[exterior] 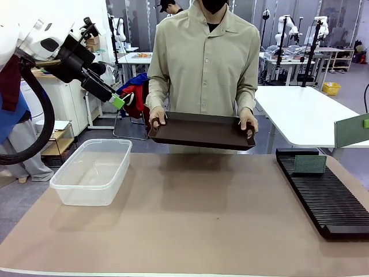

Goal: Sort PCBs into racks and boxes based on the side picked up.
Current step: If the short side of the Blank PCB is picked up, insert it into the PCB Rack ; if the long side is picked up, place it in the Organizing box.

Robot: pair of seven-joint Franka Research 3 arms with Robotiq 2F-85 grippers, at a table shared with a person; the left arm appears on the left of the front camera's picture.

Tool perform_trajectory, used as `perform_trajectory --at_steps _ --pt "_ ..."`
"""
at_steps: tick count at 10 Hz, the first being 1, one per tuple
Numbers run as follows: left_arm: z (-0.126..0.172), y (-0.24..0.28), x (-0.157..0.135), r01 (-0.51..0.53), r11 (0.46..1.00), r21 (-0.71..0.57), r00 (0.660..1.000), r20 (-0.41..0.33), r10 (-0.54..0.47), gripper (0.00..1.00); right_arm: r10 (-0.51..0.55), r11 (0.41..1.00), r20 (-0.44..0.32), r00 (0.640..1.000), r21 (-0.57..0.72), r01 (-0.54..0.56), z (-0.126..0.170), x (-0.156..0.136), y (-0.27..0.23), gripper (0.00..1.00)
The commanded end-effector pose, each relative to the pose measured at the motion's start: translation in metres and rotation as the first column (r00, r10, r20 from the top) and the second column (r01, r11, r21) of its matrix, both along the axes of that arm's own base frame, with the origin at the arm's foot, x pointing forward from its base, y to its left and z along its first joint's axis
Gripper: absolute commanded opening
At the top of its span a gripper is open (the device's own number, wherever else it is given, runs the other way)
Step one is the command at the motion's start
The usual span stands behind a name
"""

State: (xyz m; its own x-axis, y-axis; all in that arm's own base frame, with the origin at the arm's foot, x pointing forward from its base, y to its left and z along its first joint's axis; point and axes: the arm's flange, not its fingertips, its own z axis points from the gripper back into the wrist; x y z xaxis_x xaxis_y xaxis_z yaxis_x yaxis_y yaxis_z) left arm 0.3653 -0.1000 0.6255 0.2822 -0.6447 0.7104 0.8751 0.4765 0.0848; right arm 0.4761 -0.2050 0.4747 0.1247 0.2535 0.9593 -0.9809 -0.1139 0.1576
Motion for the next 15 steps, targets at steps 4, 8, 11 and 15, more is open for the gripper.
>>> perform_trajectory --at_steps 4,8,11,15 --pt "-0.001 0.001 -0.001 0.003 1.000 -0.001 1.000 -0.007 -0.003 1.00 0.067 0.997 0.113 0.991 0.030 -0.071 -0.008 0.011 -0.011 0.02" --pt "-0.001 0.001 -0.001 0.003 1.000 -0.001 1.000 -0.007 -0.003 1.00 0.051 0.999 0.155 0.987 -0.001 -0.051 -0.011 0.011 -0.010 0.02" --pt "-0.001 0.001 -0.001 0.003 1.000 -0.001 1.000 -0.007 -0.003 1.00 0.036 0.999 0.153 0.988 -0.001 -0.036 -0.041 0.010 -0.004 0.02" --pt "-0.001 0.001 -0.001 0.003 1.000 -0.001 1.000 -0.007 -0.003 1.00 -0.016 1.000 0.176 0.984 -0.006 0.018 -0.087 0.008 -0.004 0.02"
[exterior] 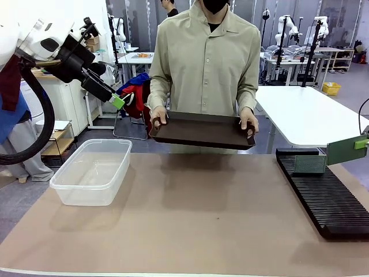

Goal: Sort PCBs into racks and boxes based on the side picked up.
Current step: If the short side of the Blank PCB is picked up, insert it into the PCB Rack ; if the long side is picked up, place it in the Organizing box.

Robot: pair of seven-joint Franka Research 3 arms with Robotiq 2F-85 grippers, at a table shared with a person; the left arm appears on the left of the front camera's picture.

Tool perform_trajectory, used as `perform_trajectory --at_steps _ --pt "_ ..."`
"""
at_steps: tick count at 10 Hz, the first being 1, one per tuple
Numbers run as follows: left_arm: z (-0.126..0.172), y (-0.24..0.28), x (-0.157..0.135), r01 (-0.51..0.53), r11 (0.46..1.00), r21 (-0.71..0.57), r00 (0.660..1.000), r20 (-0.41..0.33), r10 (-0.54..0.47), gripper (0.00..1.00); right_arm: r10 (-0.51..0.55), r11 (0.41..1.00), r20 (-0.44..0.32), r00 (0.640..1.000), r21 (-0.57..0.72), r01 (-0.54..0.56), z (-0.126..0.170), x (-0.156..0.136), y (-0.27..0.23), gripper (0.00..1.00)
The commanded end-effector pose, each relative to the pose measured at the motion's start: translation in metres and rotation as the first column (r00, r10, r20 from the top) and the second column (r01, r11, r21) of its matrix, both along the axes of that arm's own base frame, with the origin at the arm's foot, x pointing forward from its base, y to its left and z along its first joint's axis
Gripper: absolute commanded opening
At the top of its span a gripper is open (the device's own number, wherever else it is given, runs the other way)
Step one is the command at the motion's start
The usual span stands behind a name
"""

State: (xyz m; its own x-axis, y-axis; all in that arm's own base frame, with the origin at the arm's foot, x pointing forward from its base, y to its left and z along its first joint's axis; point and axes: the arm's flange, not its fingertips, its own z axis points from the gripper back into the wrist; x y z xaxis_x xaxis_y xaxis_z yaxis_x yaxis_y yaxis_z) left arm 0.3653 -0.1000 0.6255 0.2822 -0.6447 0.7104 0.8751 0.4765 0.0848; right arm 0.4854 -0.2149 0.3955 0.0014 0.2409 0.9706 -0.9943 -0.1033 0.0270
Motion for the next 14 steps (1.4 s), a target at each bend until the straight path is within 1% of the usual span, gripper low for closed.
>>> perform_trajectory --at_steps 1,2,4,6,7,8,9,13,14 --pt "-0.001 0.001 -0.001 0.003 1.000 -0.001 1.000 -0.007 -0.003 1.00 -0.003 1.000 0.052 0.999 -0.026 0.004 -0.019 0.002 0.004 0.02" --pt "-0.001 0.001 -0.001 0.003 1.000 -0.001 1.000 -0.007 -0.003 1.00 -0.009 0.999 0.082 0.997 -0.040 0.012 -0.031 0.009 0.000 0.02" --pt "-0.001 0.001 -0.001 0.003 1.000 -0.001 1.000 -0.007 -0.003 1.00 -0.021 0.998 0.152 0.988 -0.048 0.028 -0.047 0.013 -0.003 0.02" --pt "-0.001 0.001 -0.001 0.003 1.000 -0.001 1.000 -0.007 -0.003 1.00 0.001 0.998 0.159 0.987 -0.068 0.010 -0.060 0.017 -0.001 0.02" --pt "-0.001 0.001 -0.001 0.003 1.000 -0.001 1.000 -0.007 -0.003 1.00 0.017 0.997 0.146 0.989 -0.083 -0.004 -0.063 0.019 0.000 0.02" --pt "-0.001 0.001 -0.001 0.003 1.000 -0.001 1.000 -0.007 -0.003 1.00 0.034 0.997 0.110 0.993 -0.072 -0.026 -0.058 0.017 0.001 0.02" --pt "-0.001 0.001 -0.001 0.003 1.000 -0.001 1.000 -0.007 -0.003 1.00 -0.011 0.998 0.135 0.991 -0.054 0.018 -0.060 0.019 -0.004 0.02" --pt "-0.001 0.001 -0.001 0.003 1.000 -0.001 1.000 -0.007 -0.003 1.00 -0.003 0.998 0.129 0.992 -0.058 0.011 -0.062 0.019 -0.004 0.02" --pt "-0.001 0.001 -0.001 0.003 1.000 -0.001 1.000 -0.007 -0.003 1.00 -0.065 0.996 0.149 0.987 -0.054 0.074 -0.068 0.021 -0.002 0.02"
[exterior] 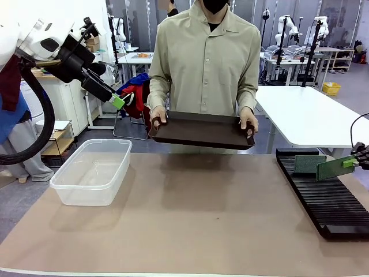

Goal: Sort PCBs into racks and boxes based on the side picked up.
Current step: If the short side of the Blank PCB is picked up, insert it into the PCB Rack ; if the long side is picked up, place it in the Organizing box.

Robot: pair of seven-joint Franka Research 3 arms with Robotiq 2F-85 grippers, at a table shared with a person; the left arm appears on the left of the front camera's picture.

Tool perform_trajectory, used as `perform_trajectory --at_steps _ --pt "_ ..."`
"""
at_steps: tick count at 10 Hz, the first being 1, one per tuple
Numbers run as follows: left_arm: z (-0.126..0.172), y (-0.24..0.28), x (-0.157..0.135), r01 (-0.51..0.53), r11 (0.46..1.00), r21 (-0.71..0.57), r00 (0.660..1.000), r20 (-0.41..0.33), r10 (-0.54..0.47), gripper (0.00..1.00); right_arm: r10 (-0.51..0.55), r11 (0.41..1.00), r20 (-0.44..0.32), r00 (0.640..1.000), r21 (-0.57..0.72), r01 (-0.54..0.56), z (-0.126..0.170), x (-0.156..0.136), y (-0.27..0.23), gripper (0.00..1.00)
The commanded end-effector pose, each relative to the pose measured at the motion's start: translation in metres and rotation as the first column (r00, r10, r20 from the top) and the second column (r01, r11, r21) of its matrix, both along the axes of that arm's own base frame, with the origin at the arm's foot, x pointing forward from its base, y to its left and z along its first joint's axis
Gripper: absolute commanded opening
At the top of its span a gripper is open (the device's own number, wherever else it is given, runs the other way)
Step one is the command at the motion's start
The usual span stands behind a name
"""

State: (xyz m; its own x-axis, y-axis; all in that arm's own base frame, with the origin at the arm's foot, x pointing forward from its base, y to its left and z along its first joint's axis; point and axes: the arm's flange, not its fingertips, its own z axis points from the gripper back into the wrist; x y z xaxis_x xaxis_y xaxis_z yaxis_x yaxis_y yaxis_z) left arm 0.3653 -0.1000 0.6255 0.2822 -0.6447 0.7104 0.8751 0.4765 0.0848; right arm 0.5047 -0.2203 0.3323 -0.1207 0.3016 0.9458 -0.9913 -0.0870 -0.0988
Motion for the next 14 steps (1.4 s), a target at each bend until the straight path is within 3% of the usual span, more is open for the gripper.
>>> perform_trajectory --at_steps 1,4,6,12,14 --pt "-0.001 0.001 -0.001 0.003 1.000 -0.001 1.000 -0.007 -0.003 1.00 -0.101 0.994 0.015 0.995 0.028 0.101 -0.012 0.002 0.005 0.02" --pt "-0.001 0.001 -0.001 0.003 1.000 -0.001 1.000 -0.007 -0.003 1.00 -0.137 0.990 -0.031 0.990 0.031 0.138 -0.030 0.001 0.006 0.02" --pt "-0.001 0.001 -0.001 0.003 1.000 -0.001 1.000 -0.007 -0.003 1.00 -0.152 0.988 -0.021 0.988 0.016 0.152 -0.038 0.001 0.004 0.02" --pt "-0.001 0.001 -0.001 0.003 1.000 -0.001 1.000 -0.007 -0.003 1.00 -0.106 0.993 -0.094 0.990 0.036 0.110 -0.053 0.003 -0.001 0.02" --pt "-0.001 0.001 -0.001 0.003 1.000 -0.001 1.000 -0.007 -0.003 1.00 -0.120 0.992 -0.051 0.991 0.024 0.121 -0.054 -0.001 0.000 0.02"
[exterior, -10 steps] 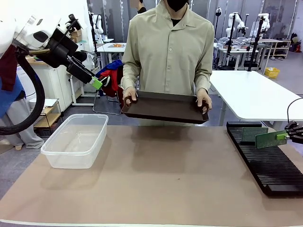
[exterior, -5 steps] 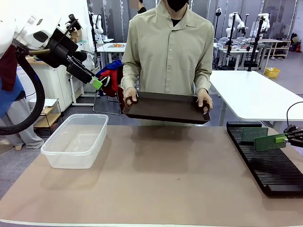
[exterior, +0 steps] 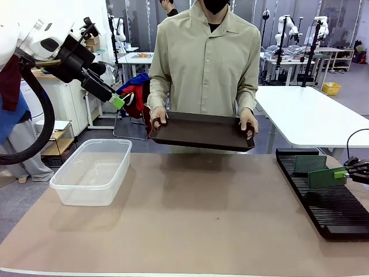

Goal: Sort PCBs into racks and boxes based on the side picked up.
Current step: If the short side of the Blank PCB is picked up, insert it into the PCB Rack ; if the long side is picked up, place it in the Organizing box.

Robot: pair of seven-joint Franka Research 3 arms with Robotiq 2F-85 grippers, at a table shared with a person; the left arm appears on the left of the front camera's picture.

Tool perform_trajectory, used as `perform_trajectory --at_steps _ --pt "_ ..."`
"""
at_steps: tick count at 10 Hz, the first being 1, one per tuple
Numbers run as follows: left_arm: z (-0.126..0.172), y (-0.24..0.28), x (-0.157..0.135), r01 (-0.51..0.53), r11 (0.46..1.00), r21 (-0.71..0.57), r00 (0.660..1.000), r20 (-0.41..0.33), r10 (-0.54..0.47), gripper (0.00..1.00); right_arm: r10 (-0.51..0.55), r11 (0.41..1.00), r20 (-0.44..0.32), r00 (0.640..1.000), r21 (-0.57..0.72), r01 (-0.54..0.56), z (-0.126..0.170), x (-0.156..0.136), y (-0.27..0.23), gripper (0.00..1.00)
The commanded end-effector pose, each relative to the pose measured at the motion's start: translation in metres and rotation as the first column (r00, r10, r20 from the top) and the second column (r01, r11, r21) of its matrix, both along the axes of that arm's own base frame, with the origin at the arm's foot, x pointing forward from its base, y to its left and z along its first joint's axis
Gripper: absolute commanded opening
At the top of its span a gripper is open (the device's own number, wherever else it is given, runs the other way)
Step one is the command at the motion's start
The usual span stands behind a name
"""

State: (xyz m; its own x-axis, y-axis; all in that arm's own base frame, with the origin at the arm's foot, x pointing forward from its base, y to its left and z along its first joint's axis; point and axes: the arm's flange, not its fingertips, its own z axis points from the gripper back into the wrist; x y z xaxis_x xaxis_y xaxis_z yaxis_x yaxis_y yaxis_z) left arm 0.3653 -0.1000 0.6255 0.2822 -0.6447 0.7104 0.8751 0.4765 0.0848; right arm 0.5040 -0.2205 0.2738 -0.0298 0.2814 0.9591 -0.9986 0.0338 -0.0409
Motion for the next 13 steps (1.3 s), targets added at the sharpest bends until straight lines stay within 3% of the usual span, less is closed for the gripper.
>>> perform_trajectory --at_steps 1,7,13 --pt "-0.001 0.001 -0.001 0.003 1.000 -0.001 1.000 -0.007 -0.003 1.00 -0.002 1.000 0.009 1.000 -0.005 0.002 0.005 0.000 0.000 0.02" --pt "-0.001 0.001 -0.001 0.003 1.000 -0.001 1.000 -0.007 -0.003 1.00 0.002 1.000 0.001 1.000 -0.006 -0.002 -0.005 0.002 -0.001 0.02" --pt "-0.001 0.001 -0.001 0.003 1.000 -0.001 1.000 -0.007 -0.003 1.00 0.023 1.000 0.041 0.999 0.013 -0.024 -0.014 0.003 0.000 0.02"
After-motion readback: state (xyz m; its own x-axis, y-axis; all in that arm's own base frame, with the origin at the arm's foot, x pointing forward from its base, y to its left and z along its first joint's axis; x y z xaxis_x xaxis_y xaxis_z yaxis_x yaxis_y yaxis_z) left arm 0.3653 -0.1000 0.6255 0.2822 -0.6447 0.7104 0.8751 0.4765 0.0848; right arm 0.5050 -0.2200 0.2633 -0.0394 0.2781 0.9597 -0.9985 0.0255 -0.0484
